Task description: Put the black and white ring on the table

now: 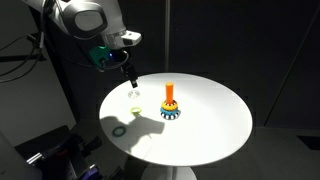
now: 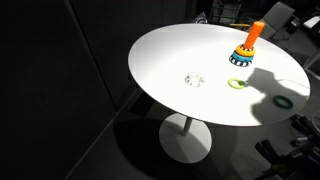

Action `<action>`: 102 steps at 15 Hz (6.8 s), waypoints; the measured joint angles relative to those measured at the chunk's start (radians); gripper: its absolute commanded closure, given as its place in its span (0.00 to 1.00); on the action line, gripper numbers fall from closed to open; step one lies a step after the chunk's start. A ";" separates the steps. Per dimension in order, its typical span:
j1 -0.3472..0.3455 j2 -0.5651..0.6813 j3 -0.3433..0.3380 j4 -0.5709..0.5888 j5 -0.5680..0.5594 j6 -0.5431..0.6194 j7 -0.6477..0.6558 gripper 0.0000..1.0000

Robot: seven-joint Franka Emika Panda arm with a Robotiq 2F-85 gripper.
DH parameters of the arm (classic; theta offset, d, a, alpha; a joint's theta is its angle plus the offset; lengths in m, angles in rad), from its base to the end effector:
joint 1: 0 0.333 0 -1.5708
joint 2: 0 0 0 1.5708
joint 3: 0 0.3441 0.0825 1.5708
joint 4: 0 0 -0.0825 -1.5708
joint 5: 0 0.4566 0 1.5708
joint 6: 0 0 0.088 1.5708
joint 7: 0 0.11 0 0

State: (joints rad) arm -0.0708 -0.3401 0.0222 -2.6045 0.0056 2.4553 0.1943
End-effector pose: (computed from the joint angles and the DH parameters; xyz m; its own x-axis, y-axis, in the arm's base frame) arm 0.4735 -0.0234 0.3651 0.9517 -0.2437 0.1867 -0.2417 -0.9698 -0.0336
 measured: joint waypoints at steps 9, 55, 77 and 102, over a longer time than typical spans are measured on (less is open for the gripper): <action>-0.009 0.167 -0.058 0.130 -0.010 0.000 -0.027 0.00; 0.024 0.602 -0.092 0.533 -0.069 -0.049 -0.196 0.00; 0.032 0.618 -0.139 0.400 -0.195 0.243 -0.103 0.00; 0.043 0.716 -0.149 0.400 -0.192 0.432 -0.103 0.00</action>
State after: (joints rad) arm -0.0283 0.3763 -0.1266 -2.2043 -0.1865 2.8876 0.0913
